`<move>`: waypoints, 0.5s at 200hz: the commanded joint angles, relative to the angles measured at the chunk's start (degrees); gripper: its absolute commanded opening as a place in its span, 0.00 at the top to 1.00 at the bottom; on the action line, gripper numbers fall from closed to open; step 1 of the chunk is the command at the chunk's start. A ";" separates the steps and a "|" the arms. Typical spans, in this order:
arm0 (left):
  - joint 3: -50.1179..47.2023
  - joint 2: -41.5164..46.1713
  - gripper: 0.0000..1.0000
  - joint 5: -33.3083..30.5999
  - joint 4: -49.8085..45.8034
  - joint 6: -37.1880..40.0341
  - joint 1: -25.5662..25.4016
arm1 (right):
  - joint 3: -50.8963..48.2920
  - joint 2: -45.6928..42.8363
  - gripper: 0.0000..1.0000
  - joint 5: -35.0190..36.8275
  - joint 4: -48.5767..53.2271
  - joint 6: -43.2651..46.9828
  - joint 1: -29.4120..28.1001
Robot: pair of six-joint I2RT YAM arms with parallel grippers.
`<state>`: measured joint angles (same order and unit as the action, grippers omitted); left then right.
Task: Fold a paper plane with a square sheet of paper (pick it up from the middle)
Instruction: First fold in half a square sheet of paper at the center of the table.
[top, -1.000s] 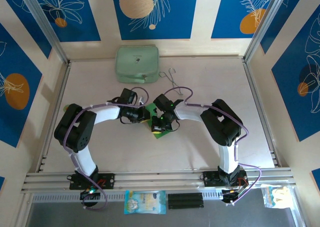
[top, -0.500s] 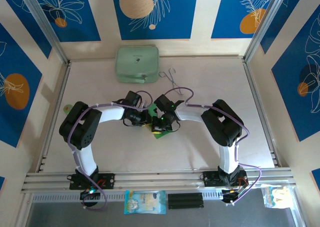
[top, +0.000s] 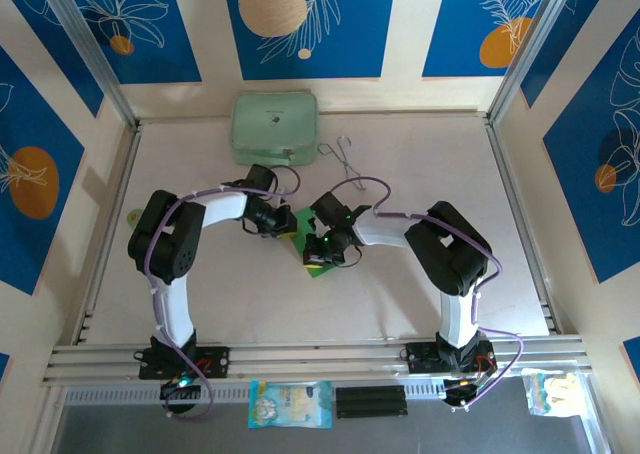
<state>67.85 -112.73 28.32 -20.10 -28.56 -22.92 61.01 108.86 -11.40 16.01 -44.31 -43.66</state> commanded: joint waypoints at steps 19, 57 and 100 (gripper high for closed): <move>3.26 -2.81 0.83 -7.27 -1.55 5.82 6.13 | -5.37 4.62 1.00 5.19 11.59 -1.92 -3.96; 7.27 -3.80 0.81 -7.78 -4.17 8.19 7.27 | -5.40 4.23 1.00 4.89 10.42 -2.31 -4.83; 9.04 1.21 0.78 -9.16 -6.35 8.01 7.31 | -2.22 0.04 1.00 4.23 10.53 -0.66 -4.39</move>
<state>75.85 -114.98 22.13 -24.49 -21.89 -16.12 60.66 107.92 -8.93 14.46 -45.87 -46.98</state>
